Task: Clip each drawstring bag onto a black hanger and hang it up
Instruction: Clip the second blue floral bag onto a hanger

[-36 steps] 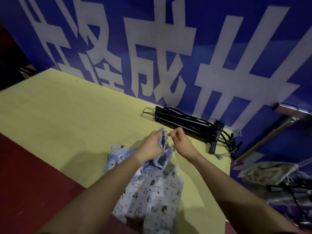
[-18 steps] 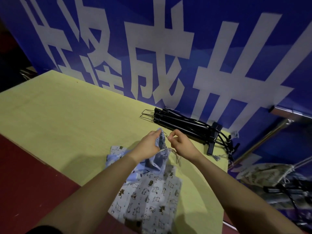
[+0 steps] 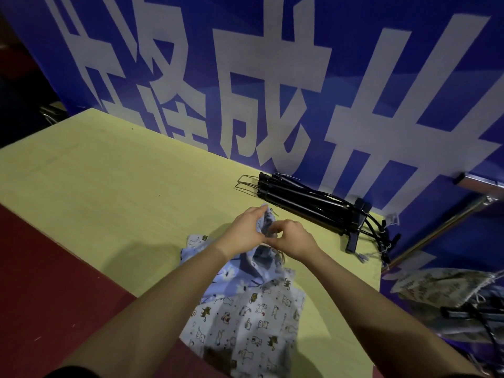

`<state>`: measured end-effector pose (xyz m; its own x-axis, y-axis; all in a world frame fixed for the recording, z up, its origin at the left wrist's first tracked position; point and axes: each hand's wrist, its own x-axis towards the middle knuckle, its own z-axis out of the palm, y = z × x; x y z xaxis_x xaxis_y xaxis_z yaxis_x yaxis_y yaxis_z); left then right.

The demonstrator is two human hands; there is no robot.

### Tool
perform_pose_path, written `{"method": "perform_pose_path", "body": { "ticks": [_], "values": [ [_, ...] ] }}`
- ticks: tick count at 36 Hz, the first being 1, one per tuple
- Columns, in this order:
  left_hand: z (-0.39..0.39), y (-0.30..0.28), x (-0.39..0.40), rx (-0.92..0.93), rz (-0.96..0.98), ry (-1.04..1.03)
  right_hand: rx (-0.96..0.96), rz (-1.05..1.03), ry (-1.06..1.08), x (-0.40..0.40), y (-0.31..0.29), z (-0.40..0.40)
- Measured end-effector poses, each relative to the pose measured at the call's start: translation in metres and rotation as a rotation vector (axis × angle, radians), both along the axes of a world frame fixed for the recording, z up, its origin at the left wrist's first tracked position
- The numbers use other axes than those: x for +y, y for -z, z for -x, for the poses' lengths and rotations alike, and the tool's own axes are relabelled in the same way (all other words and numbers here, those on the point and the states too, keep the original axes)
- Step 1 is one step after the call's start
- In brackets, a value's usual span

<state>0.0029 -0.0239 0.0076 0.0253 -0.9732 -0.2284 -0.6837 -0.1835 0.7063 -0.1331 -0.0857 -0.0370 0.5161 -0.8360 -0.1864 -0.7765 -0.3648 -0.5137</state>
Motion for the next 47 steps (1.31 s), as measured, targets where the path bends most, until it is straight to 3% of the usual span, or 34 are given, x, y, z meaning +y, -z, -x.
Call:
{"method": "perform_pose_path", "body": {
  "ticks": [6, 14, 19, 26, 37, 40, 47],
  "values": [
    [0.006, 0.001, -0.009, -0.154, 0.039, -0.015, -0.009, -0.03, 0.028, -0.011, -0.006, 0.004],
    [0.019, -0.009, -0.042, -0.565, 0.109, -0.035, -0.048, -0.038, 0.072, -0.033, -0.01, 0.003],
    [0.01, -0.001, -0.062, -0.544, 0.067, -0.095, -0.065, -0.071, 0.156, -0.062, -0.002, 0.01],
    [-0.001, 0.012, -0.094, -0.483, 0.045, -0.096, 0.217, 0.108, 0.191, -0.109, 0.016, 0.014],
    [-0.013, 0.025, -0.144, -0.629, 0.011, -0.005, 0.64, 0.29, 0.002, -0.16, 0.044, 0.013],
    [-0.016, 0.035, -0.144, -0.656, 0.011, 0.019, 0.639, 0.238, -0.004, -0.171, 0.045, 0.011],
    [-0.023, 0.039, -0.14, -0.65, -0.023, 0.011, 0.42, 0.007, 0.134, -0.175, 0.041, 0.017]
  ]
}}
